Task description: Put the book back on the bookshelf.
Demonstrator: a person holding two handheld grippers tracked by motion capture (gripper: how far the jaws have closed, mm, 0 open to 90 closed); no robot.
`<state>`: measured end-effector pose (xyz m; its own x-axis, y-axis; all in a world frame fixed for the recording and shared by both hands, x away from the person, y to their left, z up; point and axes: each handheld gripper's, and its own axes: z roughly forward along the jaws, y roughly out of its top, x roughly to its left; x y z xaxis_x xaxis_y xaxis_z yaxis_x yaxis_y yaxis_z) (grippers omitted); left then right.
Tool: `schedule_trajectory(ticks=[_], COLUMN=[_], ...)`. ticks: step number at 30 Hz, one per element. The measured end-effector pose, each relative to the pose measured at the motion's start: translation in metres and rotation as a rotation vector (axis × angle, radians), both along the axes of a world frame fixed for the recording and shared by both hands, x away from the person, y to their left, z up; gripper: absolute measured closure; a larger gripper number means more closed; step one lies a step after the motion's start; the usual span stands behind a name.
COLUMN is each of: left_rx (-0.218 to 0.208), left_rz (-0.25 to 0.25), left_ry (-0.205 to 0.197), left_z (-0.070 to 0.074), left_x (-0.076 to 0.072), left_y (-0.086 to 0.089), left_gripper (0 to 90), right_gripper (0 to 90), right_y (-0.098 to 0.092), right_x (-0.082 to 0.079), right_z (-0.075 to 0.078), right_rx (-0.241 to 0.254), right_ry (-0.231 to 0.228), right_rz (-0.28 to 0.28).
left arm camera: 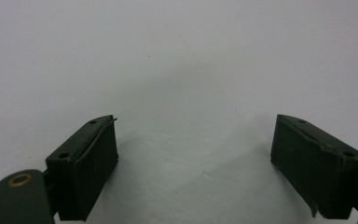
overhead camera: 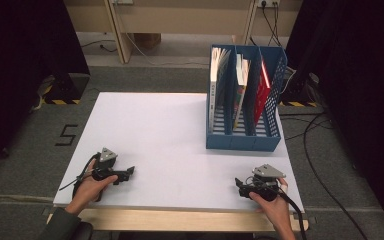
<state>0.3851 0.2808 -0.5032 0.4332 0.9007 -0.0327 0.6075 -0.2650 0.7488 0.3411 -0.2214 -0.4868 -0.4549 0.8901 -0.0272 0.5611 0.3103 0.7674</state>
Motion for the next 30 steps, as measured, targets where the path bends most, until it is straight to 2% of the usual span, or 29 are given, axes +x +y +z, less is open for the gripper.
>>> schedule_trajectory(ticks=[3,4,6,9,13,30], left_rx=[0.000,0.000,0.000,0.000,0.001,0.001], left_rz=[0.000,0.000,0.000,-0.001,0.000,-0.001], left_ry=[0.000,0.000,0.000,0.000,0.000,0.000], left_z=[0.000,0.000,0.000,0.000,0.000,0.000], left_x=[0.000,0.000,0.000,0.000,0.000,0.000], left_y=[0.000,0.000,0.000,0.000,0.000,0.000], left_gripper=[13.6,13.6,13.6,13.6,13.6,13.6], right_gripper=[15.4,15.3,15.3,15.3,15.2,15.0], right_y=[0.004,0.004,0.003,0.000,-0.002,-0.005], right_x=[-0.002,-0.003,-0.004,-0.006,-0.008,-0.013], right_z=[-0.007,-0.009,-0.010,-0.014,-0.017,-0.023], right_rx=[-0.078,-0.069,-0.025,0.002,0.016,0.045], right_ry=[0.034,0.020,0.038,0.021,-0.009,-0.065], right_rz=[0.029,0.015,-0.016,-0.017,-0.015,-0.011])
